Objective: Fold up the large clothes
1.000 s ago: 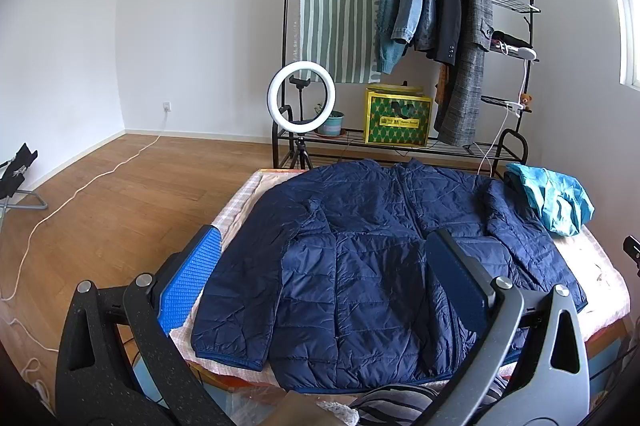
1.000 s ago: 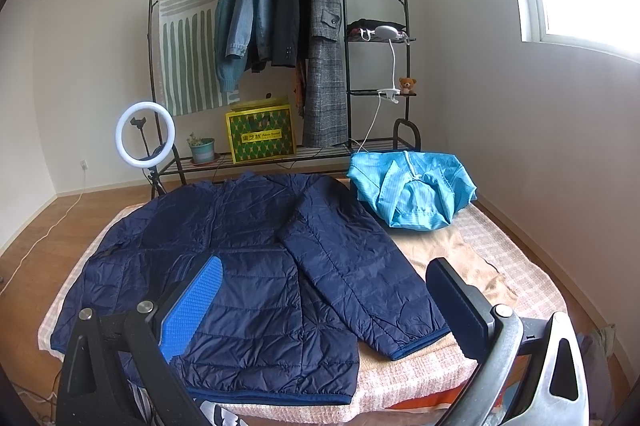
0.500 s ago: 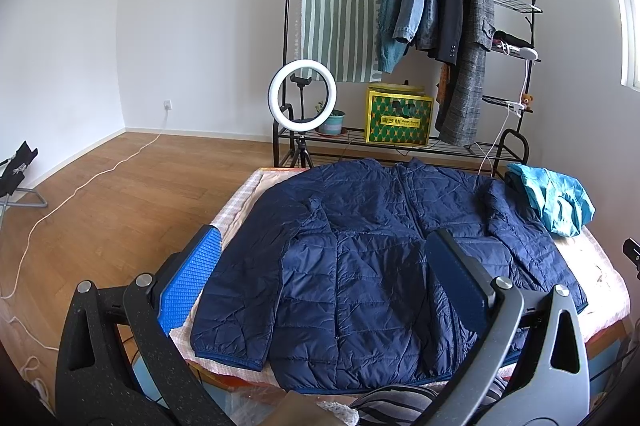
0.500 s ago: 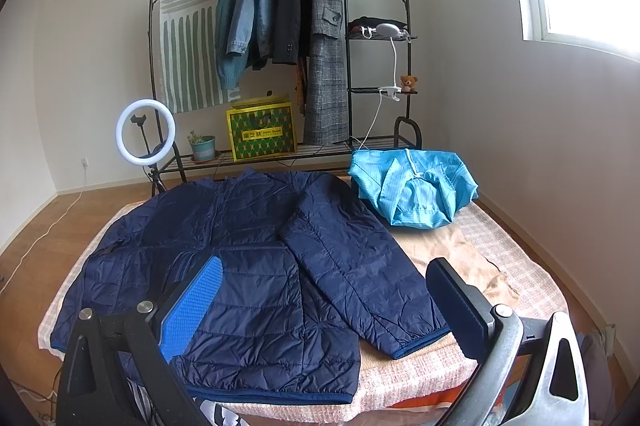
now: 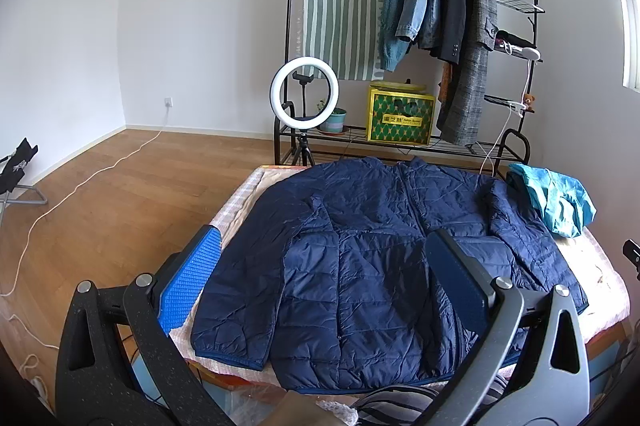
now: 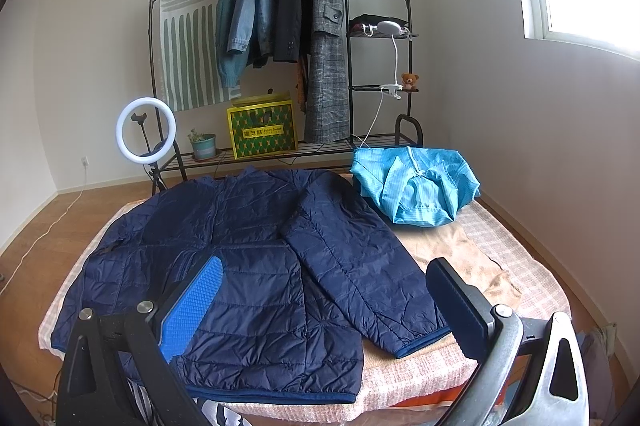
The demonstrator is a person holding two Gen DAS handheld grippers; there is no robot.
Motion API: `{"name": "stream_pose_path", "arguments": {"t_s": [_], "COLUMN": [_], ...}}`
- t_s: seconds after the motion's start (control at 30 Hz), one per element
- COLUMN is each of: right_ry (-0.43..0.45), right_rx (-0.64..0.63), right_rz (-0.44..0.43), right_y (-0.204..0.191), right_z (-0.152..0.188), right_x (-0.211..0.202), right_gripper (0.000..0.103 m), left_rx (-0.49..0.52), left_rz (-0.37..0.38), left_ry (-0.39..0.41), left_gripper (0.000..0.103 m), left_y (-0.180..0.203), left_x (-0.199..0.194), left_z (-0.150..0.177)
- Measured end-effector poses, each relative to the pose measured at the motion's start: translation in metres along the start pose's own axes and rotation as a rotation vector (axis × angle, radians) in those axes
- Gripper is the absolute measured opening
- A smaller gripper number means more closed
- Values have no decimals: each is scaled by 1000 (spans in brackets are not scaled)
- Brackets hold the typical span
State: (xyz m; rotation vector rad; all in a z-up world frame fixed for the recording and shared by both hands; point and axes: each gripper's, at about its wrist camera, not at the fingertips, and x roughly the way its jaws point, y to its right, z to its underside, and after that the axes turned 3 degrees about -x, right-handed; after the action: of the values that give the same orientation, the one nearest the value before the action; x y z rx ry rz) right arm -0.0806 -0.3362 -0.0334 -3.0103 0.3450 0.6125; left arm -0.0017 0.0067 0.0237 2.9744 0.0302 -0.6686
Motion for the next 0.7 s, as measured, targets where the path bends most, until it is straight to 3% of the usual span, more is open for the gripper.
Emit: {"name": "stream_pose_path", "arguments": {"t_s": [0.53, 0.7], "right_ry": [13, 25], "right_rx": [-36, -65], "right_rz": [8, -2], "right_y": [-9, -10], "right_z": [-19, -36], "right_x": [15, 31], "right_gripper": [103, 103], "left_rx": [-25, -134], "left_rz": [-41, 43], "left_ry": [-40, -90], "left_gripper": [103, 103], "left_y": [-27, -68], "left_x": [24, 47], "left_z": [10, 18]}}
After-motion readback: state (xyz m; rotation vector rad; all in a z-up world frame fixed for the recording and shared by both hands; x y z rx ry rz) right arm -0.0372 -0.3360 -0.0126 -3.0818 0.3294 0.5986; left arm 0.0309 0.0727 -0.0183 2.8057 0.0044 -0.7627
